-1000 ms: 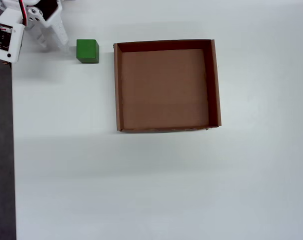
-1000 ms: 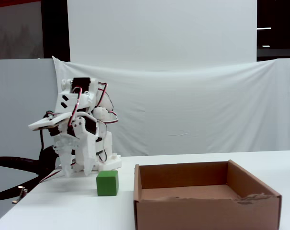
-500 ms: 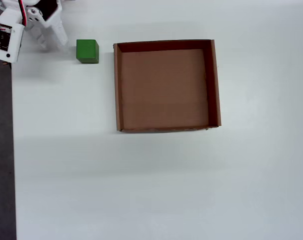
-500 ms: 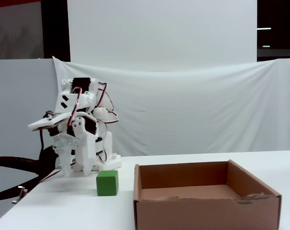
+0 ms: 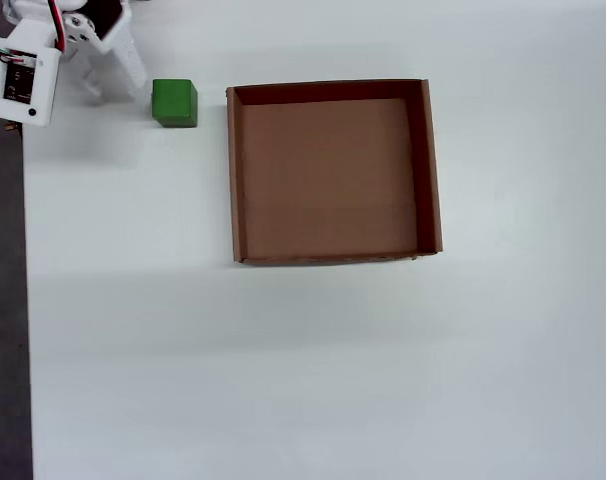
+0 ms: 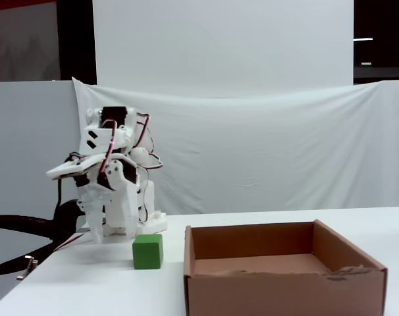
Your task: Grasp a green cube and put it in a box.
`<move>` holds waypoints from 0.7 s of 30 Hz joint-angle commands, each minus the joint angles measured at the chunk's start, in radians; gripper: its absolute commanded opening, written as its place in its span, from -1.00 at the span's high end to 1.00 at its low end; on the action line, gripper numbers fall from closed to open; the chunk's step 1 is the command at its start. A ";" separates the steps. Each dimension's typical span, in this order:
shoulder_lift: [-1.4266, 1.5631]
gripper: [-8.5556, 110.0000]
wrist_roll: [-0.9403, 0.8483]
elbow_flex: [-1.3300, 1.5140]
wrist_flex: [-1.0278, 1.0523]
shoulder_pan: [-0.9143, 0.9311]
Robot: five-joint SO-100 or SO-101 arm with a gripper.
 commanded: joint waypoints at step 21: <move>0.005 0.47 0.005 -0.006 -0.028 -0.173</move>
